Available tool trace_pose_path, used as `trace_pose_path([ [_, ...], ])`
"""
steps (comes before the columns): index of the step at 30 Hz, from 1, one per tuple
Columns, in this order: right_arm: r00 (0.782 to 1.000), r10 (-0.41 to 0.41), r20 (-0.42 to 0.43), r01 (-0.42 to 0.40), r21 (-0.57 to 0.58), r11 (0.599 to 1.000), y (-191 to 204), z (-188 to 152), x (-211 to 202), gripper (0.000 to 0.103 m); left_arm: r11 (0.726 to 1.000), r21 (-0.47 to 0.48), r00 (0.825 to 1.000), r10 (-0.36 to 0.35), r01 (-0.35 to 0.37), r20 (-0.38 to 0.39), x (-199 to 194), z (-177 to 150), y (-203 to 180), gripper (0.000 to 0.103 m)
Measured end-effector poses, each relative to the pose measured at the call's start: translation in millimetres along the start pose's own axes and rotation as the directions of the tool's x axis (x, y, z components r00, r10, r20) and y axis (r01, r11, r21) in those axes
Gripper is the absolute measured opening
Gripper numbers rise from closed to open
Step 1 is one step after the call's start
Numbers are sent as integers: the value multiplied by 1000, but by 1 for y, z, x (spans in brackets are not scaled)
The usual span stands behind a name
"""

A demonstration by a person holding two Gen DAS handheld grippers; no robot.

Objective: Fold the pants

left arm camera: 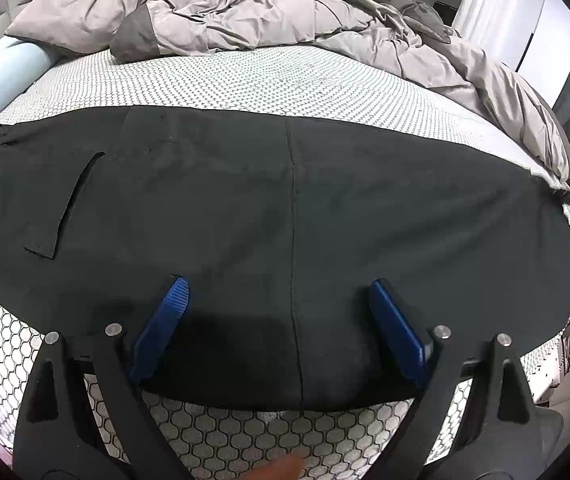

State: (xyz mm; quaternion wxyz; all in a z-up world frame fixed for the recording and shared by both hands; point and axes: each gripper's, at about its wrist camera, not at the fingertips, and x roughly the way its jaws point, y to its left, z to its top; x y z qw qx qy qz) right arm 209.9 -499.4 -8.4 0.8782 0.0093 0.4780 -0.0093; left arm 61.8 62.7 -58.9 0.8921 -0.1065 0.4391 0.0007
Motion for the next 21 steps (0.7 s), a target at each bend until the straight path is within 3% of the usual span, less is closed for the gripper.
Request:
trace_pose_path([
  [2,998,-52,-43,51,-10,999,2,-4,14,60,1000,-5,1000,5,-5,-2,-1,1,0,91],
  [3,999,-35,-14,36,20,999,0,-5,8,61,1000,-8,1000,11,-12,-2,-2,2,1,91],
  [7,995,-16,98,4,126,992,-12,-22,-46,88,1000,8,1000,10,-11,22,-16,1,-8,94],
  [10,984,44,170,-67,135,989,1,-49,-90,97,999,46,999,-17,15,48,-26,-1,-30,101],
  [15,990,96,108,-94,-18,995,63,-97,-105,100,982,160,993,-106,97,48,-25,-5,-95,102],
  [18,990,120,74,-106,-164,981,123,-116,-92,100,961,219,985,-170,168,-10,-11,-11,-138,102],
  [21,981,188,54,-170,-235,957,169,-129,-80,100,958,244,988,-141,151,-59,7,-18,-165,102],
])
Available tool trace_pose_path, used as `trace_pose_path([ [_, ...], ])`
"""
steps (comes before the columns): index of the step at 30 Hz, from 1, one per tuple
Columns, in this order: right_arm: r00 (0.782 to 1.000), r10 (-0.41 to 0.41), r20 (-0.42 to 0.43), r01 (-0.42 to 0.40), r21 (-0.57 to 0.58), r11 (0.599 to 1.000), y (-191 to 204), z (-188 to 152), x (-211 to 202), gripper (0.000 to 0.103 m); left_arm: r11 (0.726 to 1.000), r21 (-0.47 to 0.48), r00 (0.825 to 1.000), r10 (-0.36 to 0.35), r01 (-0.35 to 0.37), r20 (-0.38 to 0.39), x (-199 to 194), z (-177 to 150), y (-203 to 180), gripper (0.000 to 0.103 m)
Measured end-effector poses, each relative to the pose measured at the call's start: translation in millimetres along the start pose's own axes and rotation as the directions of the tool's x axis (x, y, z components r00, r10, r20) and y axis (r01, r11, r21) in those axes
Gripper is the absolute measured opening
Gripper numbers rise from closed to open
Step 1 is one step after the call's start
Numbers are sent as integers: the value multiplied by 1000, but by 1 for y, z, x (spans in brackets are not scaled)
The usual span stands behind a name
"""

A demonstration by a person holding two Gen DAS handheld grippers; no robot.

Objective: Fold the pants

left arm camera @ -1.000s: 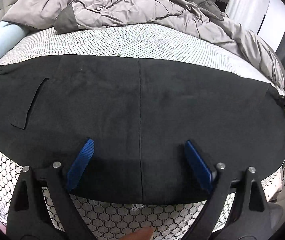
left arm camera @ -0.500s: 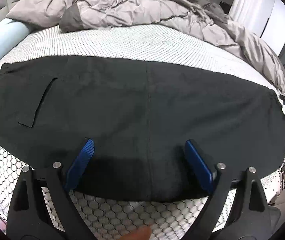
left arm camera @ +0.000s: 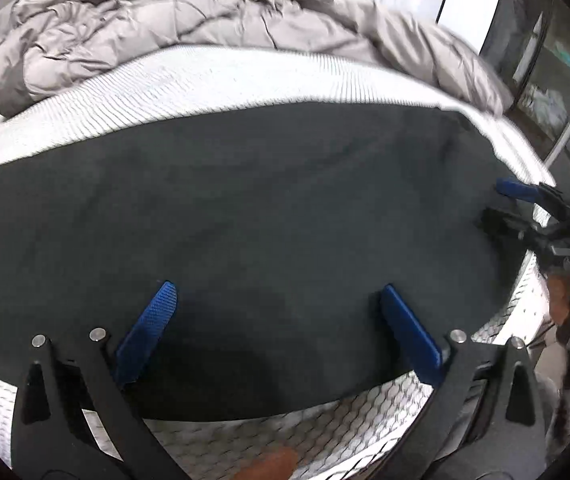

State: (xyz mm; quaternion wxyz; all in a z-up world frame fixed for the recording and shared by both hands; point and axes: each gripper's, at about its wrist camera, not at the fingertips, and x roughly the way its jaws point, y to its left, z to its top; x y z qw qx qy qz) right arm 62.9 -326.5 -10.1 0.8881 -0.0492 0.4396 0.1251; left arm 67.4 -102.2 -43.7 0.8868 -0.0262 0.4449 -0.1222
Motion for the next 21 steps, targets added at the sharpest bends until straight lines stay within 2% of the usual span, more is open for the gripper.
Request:
trace_pose_path([
  [2,999,47,-22,-47,-34,998,20,-3,15,100,998,42,999,44,-43,-7,7,-3,-6,102],
  [4,998,18,-58,-25,-121,992,40,-11,30,100,997,58,999,48,-48,1,7,-7,-3,102],
  [6,998,-14,-55,4,-170,985,39,-21,30,100,996,65,999,54,-54,1,4,-11,4,102],
  [8,999,-23,-41,18,-137,990,16,-28,20,100,997,49,998,61,-61,-1,0,-16,23,102],
  [10,995,-96,-30,93,-86,992,-27,-32,14,100,998,23,998,63,-63,3,-6,-20,42,102],
  [13,967,-254,-35,254,17,967,-84,-43,4,101,998,-9,997,70,-70,12,-12,-23,71,102],
  [14,957,-288,-38,290,60,955,-98,-47,1,101,998,-18,998,64,-64,15,-10,-20,83,102],
  [15,956,-291,-39,294,113,949,-112,-50,-1,101,998,-26,998,60,-60,22,-12,-20,91,102],
  [17,962,-270,-33,272,136,953,-114,-52,-4,101,996,-34,996,86,-85,30,-16,-21,101,102],
  [19,951,-307,-23,308,82,948,-102,-46,-8,101,990,-46,990,137,-135,33,-21,-20,107,102],
  [21,950,-312,2,312,69,948,-92,-39,-18,101,988,-57,989,145,-143,27,-25,-17,108,102],
])
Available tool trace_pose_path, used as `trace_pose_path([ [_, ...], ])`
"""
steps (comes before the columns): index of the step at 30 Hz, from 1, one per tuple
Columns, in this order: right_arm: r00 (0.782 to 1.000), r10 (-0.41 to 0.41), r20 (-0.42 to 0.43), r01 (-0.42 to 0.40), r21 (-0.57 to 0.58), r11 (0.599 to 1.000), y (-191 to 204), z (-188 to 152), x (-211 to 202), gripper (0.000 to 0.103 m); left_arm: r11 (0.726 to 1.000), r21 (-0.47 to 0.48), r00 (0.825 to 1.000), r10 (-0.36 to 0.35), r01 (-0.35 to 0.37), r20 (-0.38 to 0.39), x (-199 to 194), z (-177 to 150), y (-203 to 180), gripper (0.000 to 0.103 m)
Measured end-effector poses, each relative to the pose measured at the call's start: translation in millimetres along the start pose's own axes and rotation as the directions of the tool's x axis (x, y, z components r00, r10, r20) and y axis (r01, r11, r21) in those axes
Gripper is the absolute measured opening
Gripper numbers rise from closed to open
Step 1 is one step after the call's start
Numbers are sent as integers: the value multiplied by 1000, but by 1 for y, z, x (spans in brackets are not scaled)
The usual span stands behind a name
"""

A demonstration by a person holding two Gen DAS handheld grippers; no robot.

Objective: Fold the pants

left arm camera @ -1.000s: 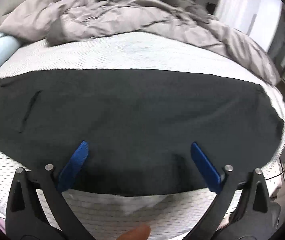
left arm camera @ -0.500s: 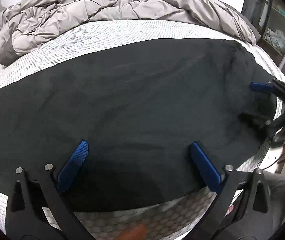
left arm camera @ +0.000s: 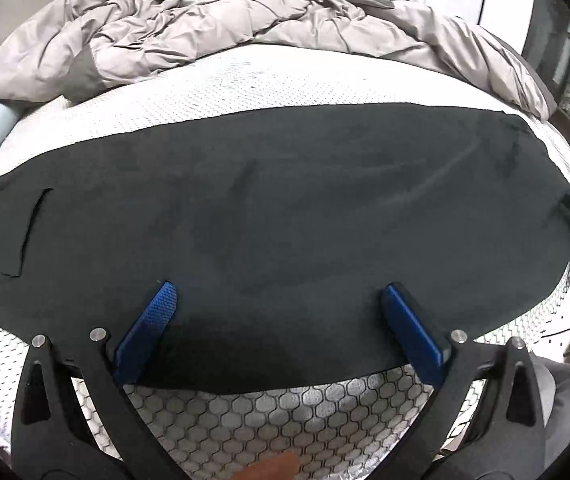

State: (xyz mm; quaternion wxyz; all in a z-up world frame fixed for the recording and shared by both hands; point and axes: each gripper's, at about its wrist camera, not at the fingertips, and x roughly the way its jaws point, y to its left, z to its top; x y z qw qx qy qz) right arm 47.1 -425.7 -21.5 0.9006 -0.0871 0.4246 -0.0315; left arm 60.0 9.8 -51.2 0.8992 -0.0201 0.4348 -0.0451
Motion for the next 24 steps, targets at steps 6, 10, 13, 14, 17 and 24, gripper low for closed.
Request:
trace_pose_path([
  [6,972,230,53,-230,-9,973,63,35,-16,102,995,22,996,-93,94,-15,14,30,-47,102],
  [10,937,346,-54,-350,-114,930,122,44,25,102,996,49,992,-65,71,-110,57,49,-81,102],
  [13,949,301,-94,-314,-183,932,126,35,48,101,997,76,995,7,0,-95,59,50,-68,102],
  [14,961,268,-68,-277,-203,939,115,31,46,101,997,74,996,22,-15,-88,56,48,-53,102],
  [17,993,112,-33,-115,-149,982,59,24,44,100,999,21,996,50,-48,-69,52,41,-5,103],
  [24,998,-47,-37,48,7,999,3,26,40,102,994,-70,994,77,-82,-74,41,40,39,102],
])
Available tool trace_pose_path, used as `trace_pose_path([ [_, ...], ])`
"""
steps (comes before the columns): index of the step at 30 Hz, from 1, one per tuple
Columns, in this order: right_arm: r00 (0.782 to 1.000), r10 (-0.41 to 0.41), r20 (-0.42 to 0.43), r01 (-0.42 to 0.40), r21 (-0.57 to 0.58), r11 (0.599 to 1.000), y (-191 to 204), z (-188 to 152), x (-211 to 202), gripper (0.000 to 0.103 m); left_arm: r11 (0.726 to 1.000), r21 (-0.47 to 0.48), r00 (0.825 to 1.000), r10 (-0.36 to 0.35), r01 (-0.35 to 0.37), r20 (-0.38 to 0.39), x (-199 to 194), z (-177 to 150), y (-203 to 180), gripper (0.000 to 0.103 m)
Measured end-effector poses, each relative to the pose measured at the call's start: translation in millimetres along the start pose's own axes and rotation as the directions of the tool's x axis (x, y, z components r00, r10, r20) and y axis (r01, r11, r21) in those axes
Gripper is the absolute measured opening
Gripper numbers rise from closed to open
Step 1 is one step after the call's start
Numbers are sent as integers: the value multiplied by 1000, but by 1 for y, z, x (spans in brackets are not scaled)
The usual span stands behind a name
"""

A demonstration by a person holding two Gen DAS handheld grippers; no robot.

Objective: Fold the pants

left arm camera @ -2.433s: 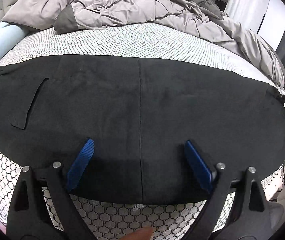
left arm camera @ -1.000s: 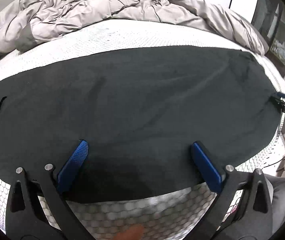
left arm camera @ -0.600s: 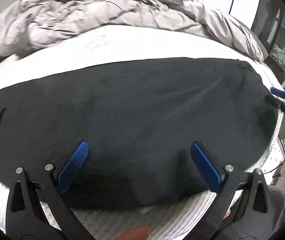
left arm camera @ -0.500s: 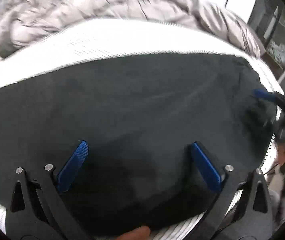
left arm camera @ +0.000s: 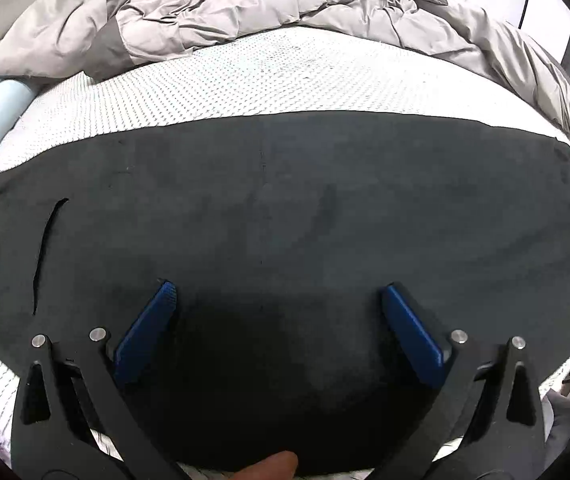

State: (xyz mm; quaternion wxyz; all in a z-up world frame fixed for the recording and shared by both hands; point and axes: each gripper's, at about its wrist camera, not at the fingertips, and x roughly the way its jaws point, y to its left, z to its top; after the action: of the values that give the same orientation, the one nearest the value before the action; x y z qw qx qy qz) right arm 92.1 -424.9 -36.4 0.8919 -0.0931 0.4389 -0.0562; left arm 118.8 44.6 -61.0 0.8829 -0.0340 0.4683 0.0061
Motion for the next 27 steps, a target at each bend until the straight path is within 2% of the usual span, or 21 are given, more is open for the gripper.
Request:
trace_pose_path([
  [2,999,15,35,-15,-10,1000,12,9,-13,102,996,30,996,-81,81,22,-11,6,-24,102],
  [4,994,97,54,-95,-34,995,33,18,-21,102,982,82,984,-173,169,39,-15,15,-55,102],
  [6,983,177,46,-173,-86,981,62,28,-21,102,963,158,974,-225,219,19,-9,27,-92,102],
  [8,978,209,24,-204,-130,970,90,38,-12,102,939,233,967,-252,253,-36,8,39,-132,102],
  [10,972,233,-26,-234,-117,965,111,50,6,102,929,290,972,-210,231,-104,29,47,-159,102],
  [12,948,302,-99,-311,-95,946,118,60,29,101,927,343,984,-109,151,-138,49,51,-169,103],
  [13,953,281,-116,-293,-109,950,123,62,31,100,928,342,984,-106,150,-145,52,53,-164,103],
  [15,992,86,-94,-102,-189,977,106,61,45,100,941,316,988,-86,123,-129,49,57,-139,103],
  [16,998,-6,-64,-6,-183,983,89,56,45,100,949,300,991,-63,95,-114,48,59,-123,103],
  [17,996,-64,-60,55,-147,988,67,54,49,100,959,275,994,-44,71,-103,49,60,-102,103],
  [18,991,-108,-75,103,-68,992,35,49,53,101,965,254,994,-41,65,-99,49,61,-89,103],
  [19,990,-108,-94,108,-4,994,13,46,56,101,975,211,994,-44,65,-101,50,63,-72,103],
  [21,993,-20,-115,33,112,993,-17,40,56,101,986,144,993,-69,83,-98,48,67,-57,102],
  [22,994,-26,-107,37,103,994,-16,41,52,101,987,140,994,-71,83,-89,44,69,-57,102],
  [24,993,-91,-74,95,59,994,-5,43,38,101,985,167,997,-37,49,-75,35,70,-66,102],
  [25,991,-116,-68,120,52,991,3,46,30,101,981,183,997,-52,61,-54,27,73,-75,102],
  [27,996,-71,-47,75,76,994,18,54,20,101,968,223,993,-114,117,-28,14,82,-100,102],
])
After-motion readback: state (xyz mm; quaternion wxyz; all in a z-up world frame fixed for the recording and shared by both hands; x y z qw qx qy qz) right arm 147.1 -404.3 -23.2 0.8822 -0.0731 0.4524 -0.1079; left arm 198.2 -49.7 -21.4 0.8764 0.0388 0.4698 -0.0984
